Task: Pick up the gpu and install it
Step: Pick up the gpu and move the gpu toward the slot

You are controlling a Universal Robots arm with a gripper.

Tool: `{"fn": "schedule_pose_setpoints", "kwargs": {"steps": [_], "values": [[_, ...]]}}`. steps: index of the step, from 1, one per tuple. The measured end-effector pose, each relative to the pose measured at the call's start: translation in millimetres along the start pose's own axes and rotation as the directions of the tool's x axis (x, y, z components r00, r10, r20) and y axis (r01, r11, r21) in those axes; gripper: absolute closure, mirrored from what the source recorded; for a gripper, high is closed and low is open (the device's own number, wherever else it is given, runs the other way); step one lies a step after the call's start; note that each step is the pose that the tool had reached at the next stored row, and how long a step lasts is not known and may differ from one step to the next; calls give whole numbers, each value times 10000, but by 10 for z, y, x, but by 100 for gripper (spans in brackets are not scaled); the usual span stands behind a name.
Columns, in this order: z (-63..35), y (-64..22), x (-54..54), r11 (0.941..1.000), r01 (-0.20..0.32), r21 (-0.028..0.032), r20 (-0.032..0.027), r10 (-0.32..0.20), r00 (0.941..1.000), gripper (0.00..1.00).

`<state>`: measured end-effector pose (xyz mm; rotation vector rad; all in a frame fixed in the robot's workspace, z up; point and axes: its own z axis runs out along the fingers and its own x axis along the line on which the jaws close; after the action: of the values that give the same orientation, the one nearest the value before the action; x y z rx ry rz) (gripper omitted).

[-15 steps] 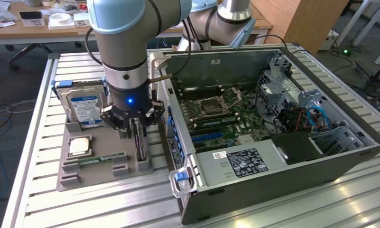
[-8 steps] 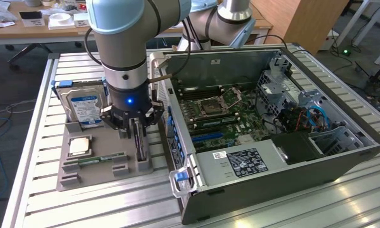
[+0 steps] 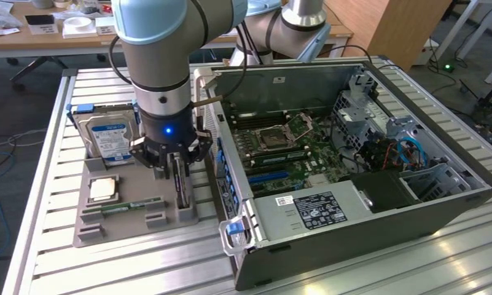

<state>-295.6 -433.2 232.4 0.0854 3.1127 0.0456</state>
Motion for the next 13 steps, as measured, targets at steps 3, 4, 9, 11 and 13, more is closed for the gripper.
{"fn": "schedule_pose_setpoints", "kwargs": {"steps": [3,4,9,11,13], "values": [[2,0,-2,10000,65,-2,-1,-65,10000,57],[2,0,-2,10000,93,-3,-3,-93,10000,57],[3,0,-3,9999,110,-4,-2,-110,9999,57],[3,0,-2,9999,110,-4,-2,-110,9999,57],[3,0,-2,9999,110,-4,-2,-110,9999,57]]}}
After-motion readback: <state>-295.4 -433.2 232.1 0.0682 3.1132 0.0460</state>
